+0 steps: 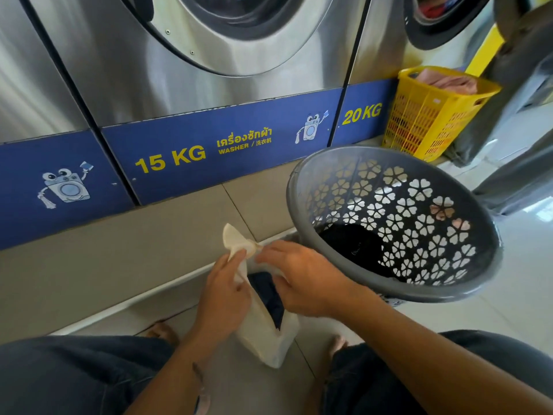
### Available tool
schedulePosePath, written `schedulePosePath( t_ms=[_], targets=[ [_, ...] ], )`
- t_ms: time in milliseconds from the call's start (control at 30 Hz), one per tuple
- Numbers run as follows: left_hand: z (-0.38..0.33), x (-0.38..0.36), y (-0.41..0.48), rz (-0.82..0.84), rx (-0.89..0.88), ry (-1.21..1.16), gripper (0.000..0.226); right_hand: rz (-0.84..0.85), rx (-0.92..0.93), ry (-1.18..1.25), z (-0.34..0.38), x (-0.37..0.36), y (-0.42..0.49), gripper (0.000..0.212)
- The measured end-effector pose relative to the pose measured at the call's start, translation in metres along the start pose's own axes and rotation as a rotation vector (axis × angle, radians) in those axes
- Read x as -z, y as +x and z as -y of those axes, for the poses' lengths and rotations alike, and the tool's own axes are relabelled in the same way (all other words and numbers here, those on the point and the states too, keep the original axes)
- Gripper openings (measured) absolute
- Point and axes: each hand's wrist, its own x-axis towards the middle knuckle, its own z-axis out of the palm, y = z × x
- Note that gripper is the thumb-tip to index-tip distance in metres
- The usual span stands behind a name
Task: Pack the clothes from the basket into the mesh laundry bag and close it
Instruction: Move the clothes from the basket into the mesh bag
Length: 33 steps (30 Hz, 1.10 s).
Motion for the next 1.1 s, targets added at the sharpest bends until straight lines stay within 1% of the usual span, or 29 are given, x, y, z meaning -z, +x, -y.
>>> schedulePosePath(
  t_ms=[67, 133, 167, 200, 267, 333, 467, 533, 667, 733, 800, 900, 933, 967, 1000, 1033, 1100],
  targets=[
    [-0.007, -0.004, 0.004, 0.001, -0.001, 0.016, 0.060, -0.128, -0.017, 0.038, -0.002, 0.035, -0.001, 0.043],
    [-0.013, -0.007, 0.008, 0.000, 0.015, 0.003, 0.060, -0.221, -0.092, 0.038, -0.022, 0.063, -0.001, 0.042],
    [-0.016, -0.009, 0.011, -0.002, 0.025, -0.012, 0.060, -0.244, -0.150, 0.026, -0.036, 0.074, 0.000, 0.043],
    [-0.019, -0.010, 0.014, -0.003, 0.037, -0.027, 0.060, -0.233, -0.224, 0.008, -0.052, 0.082, 0.001, 0.044],
    [-0.023, -0.014, 0.020, -0.006, 0.064, -0.039, 0.060, -0.102, -0.379, -0.039, -0.087, 0.089, 0.007, 0.051],
    [-0.026, -0.019, 0.026, -0.005, 0.093, -0.033, 0.060, 0.105, -0.472, -0.105, -0.120, 0.083, 0.010, 0.062],
    [-0.024, -0.031, 0.034, 0.014, 0.073, -0.027, 0.062, 0.558, -0.547, -0.271, -0.165, 0.050, 0.006, 0.083],
    [-0.017, -0.038, 0.037, 0.025, 0.049, -0.010, 0.061, 0.720, -0.561, -0.358, -0.182, 0.035, 0.006, 0.089],
    [-0.004, -0.054, 0.045, 0.079, 0.052, -0.034, 0.062, 0.855, -0.530, -0.459, -0.209, 0.014, 0.018, 0.094],
    [-0.002, -0.061, 0.047, 0.067, 0.056, -0.071, 0.061, 0.935, -0.511, -0.475, -0.214, 0.001, 0.025, 0.097],
    [-0.005, -0.066, 0.049, 0.057, 0.066, -0.086, 0.060, 1.045, -0.497, -0.488, -0.215, -0.015, 0.025, 0.101],
    [-0.008, -0.070, 0.050, 0.069, 0.135, -0.132, 0.060, 1.219, -0.513, -0.489, -0.219, -0.046, 0.014, 0.105],
    [-0.008, -0.070, 0.050, 0.075, 0.145, -0.148, 0.060, 1.244, -0.504, -0.508, -0.220, -0.053, 0.009, 0.107],
    [-0.008, -0.071, 0.050, 0.081, 0.149, -0.162, 0.060, 1.232, -0.472, -0.534, -0.222, -0.059, 0.005, 0.106],
    [-0.008, -0.071, 0.051, 0.087, 0.151, -0.175, 0.060, 1.191, -0.421, -0.560, -0.223, -0.061, 0.004, 0.102],
    [-0.009, -0.070, 0.052, 0.095, 0.156, -0.181, 0.059, 1.143, -0.365, -0.569, -0.223, -0.060, 0.003, 0.092],
    [-0.009, -0.070, 0.051, 0.106, 0.165, -0.183, 0.059, 1.068, -0.291, -0.553, -0.223, -0.057, 0.004, 0.064]
  ],
)
